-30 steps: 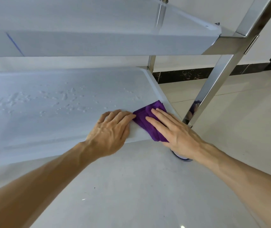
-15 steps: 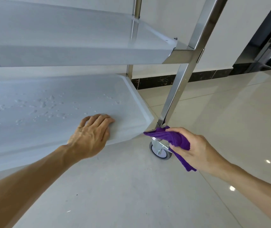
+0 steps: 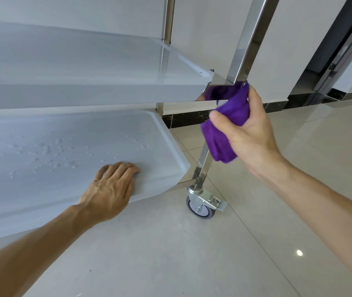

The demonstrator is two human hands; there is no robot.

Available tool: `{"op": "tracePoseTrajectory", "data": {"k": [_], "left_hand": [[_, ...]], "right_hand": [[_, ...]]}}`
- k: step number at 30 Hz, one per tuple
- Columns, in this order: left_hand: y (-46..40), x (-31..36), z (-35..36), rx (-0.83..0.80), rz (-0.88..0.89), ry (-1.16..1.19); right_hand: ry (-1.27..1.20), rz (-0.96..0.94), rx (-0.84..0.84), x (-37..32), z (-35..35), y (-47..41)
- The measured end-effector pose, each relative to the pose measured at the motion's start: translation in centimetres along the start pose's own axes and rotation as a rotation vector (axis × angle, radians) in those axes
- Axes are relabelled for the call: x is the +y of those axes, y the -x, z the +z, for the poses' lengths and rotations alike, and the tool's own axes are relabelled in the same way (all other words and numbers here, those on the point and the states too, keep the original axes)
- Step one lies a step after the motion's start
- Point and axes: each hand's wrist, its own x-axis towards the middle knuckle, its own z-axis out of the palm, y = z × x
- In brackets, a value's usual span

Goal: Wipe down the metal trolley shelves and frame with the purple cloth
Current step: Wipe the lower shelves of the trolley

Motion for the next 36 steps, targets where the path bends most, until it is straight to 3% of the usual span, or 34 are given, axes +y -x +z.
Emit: {"op": "tracePoseTrajectory", "data": {"k": [5,11,13,21,29,36], "left_hand": [[0.1,0.0,-0.1,0.005,-0.008,-0.006],[0.1,0.1,-0.1,-0.004,-0.009,-0.010],[0.1,0.0,-0.1,0.001,-0.015,-0.013],[-0.4,0.2,0.3,-0.031,-0.034,0.016],[-0.4,1.3,0.4,-0.003,-0.036,0.141],[-1.4,1.0,-0.6,-0.129,-0.037,0.286]], "right_hand": [[0.149,0.029,0.209,2.7,3.0,-1.4],[0.215,0.352,-0.035,11.6,3.2,4.9],[0.208,0.393,-0.036,12.5,3.2,5.1],[0.250,0.232,-0.003,8.2,1.2,0.9],[0.275,0.398,0.021,5.7,-1.6,7.0],[0.308,0.289,-0.153,2.3,0.6,6.1]]}}
